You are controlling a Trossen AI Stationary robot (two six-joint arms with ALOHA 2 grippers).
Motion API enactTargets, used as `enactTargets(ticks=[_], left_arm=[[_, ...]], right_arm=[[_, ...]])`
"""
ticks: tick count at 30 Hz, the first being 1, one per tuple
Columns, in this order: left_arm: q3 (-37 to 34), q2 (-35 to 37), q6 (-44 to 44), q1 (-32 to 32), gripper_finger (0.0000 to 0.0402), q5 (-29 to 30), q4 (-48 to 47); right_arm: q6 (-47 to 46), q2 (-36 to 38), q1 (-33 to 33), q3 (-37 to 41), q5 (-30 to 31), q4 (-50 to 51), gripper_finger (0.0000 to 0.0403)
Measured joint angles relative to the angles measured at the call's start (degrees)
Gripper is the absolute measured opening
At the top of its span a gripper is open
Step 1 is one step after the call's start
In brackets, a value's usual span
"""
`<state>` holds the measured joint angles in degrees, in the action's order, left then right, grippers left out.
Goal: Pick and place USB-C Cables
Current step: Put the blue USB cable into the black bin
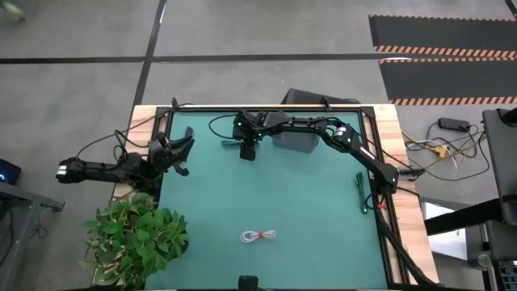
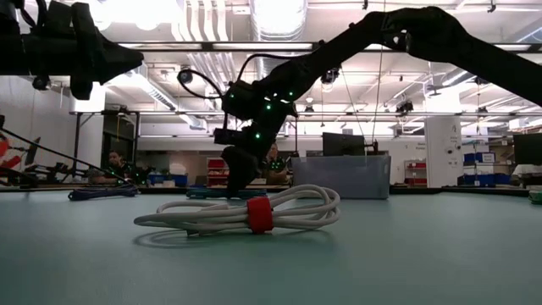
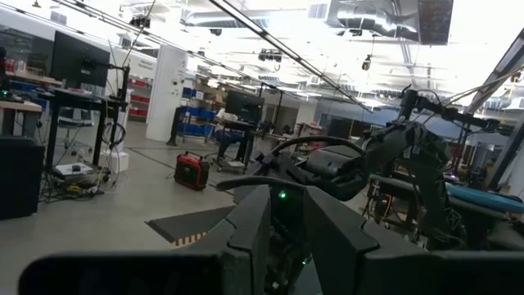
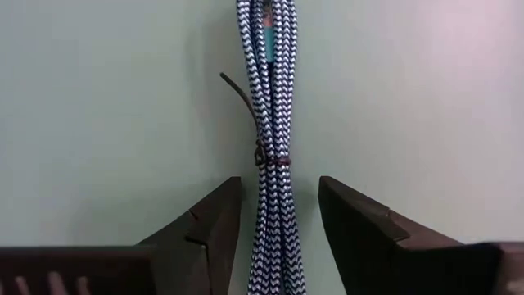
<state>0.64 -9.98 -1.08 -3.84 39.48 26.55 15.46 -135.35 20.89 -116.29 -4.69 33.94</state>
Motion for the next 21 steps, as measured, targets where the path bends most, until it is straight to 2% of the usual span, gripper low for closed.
enactTargets(ticks=[12,21], left_arm=[[0.02,0.00,0.00,0.00,0.0063,0.00,0.02],[0.04,0.04,0.00,0.00,0.0063,0.00,0.04]], right_arm=[[-1.39,0.00,-0.16,0.00,-0.48,0.14,0.0022],[-1.97,0.29,-0.12,-1.32,0.32,2.33,0.0022]])
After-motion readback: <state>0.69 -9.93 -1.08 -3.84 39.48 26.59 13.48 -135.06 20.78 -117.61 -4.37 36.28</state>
